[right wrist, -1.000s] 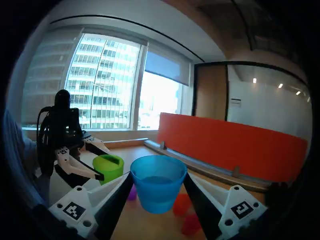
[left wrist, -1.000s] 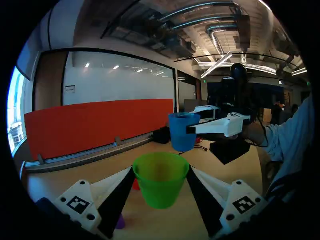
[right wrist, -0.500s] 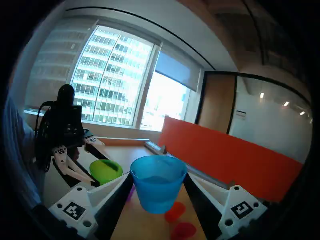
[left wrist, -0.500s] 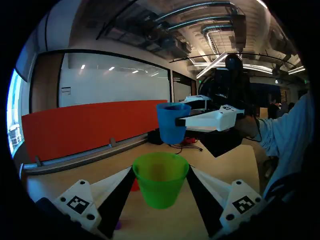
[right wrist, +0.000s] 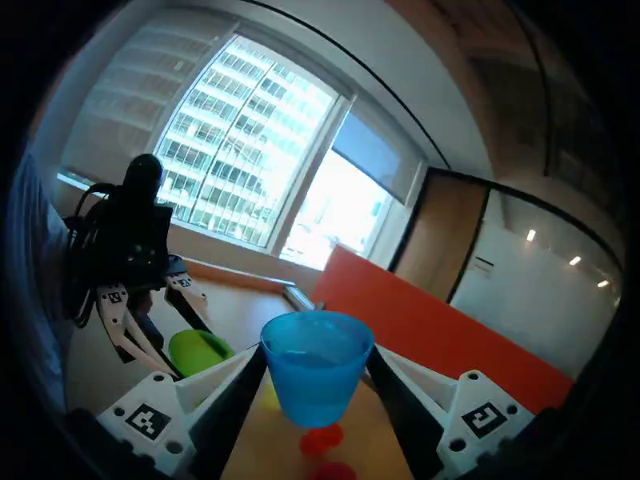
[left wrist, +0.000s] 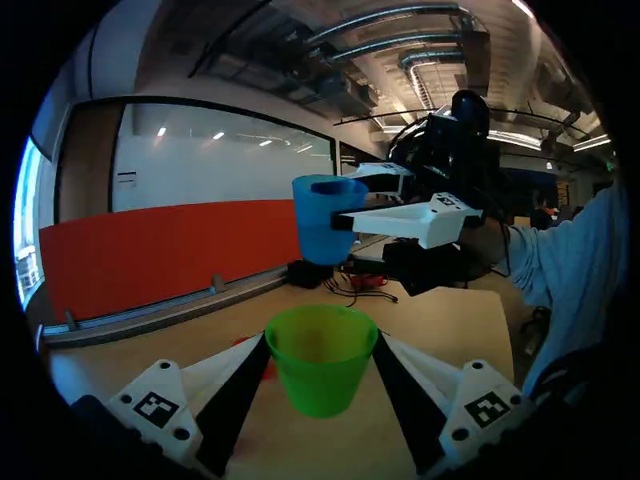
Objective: Pour water
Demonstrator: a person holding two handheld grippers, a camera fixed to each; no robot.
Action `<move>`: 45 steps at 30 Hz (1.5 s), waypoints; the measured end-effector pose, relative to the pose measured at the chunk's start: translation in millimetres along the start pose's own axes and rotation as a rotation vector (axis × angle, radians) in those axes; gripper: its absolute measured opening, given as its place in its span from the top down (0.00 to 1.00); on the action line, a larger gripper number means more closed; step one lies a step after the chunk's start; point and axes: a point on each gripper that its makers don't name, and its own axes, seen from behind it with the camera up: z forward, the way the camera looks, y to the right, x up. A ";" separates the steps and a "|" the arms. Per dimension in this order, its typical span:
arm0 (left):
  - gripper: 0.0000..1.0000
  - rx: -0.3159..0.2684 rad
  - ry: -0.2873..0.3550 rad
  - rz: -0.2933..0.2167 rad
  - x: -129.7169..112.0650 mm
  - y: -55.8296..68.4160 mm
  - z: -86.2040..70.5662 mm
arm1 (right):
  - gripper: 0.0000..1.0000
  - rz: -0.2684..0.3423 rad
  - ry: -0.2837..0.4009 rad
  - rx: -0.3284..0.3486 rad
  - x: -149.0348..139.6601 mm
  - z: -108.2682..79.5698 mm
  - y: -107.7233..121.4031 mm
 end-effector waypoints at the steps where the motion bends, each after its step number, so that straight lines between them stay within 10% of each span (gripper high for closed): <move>1: 0.11 -0.001 0.002 -0.002 0.1 0.3 0.2 | 0.10 -0.014 0.001 0.000 1.4 0.4 0.6; 45: 0.12 -0.042 0.025 0.000 10.1 16.2 9.8 | 0.10 -0.547 -0.002 -0.055 37.9 17.3 27.0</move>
